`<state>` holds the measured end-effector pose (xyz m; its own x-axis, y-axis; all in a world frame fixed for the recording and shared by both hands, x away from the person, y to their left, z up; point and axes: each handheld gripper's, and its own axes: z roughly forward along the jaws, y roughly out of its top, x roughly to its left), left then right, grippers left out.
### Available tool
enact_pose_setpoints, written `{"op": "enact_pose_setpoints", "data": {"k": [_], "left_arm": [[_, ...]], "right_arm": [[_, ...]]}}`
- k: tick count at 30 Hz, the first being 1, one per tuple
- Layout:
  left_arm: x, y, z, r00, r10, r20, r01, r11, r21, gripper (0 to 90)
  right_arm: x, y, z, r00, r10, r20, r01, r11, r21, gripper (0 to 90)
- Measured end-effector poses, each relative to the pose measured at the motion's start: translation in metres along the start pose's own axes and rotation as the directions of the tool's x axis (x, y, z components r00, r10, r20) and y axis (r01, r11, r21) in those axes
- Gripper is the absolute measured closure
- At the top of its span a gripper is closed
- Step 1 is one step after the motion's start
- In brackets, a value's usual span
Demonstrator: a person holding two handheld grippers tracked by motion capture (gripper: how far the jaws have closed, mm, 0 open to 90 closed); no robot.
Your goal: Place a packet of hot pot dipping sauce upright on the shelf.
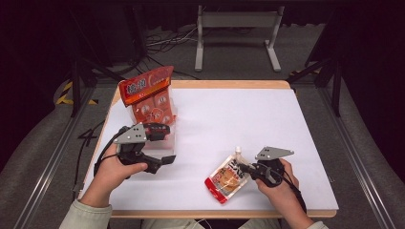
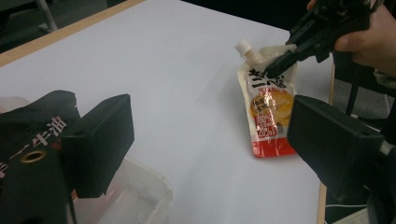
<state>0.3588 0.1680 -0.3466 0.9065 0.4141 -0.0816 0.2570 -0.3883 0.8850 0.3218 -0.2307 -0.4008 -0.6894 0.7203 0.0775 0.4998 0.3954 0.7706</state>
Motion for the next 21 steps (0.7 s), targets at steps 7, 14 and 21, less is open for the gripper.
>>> {"op": "enact_pose_setpoints", "data": {"k": [7, 14, 21], "left_arm": [[0.0, 0.001, 0.0, 1.0, 0.001, -0.004, -0.001, 1.0, 0.003, 15.6], [-0.001, 0.001, 0.001, 1.0, 0.007, -0.003, -0.007, 1.0, 0.001, 15.6], [-0.001, 0.001, 0.0, 1.0, 0.008, -0.003, -0.008, 1.0, 0.002, 15.6]], "right_arm": [[-0.005, 0.01, -0.016, 1.0, 0.002, -0.007, -0.003, 0.998, -0.07, 89.4], [-0.008, 0.02, -0.025, 0.9978, -0.032, -0.059, 0.024, 0.992, -0.122, 89.6], [-0.006, 0.031, -0.031, 0.992, -0.103, -0.073, 0.091, 0.984, -0.152, 89.6]]}}
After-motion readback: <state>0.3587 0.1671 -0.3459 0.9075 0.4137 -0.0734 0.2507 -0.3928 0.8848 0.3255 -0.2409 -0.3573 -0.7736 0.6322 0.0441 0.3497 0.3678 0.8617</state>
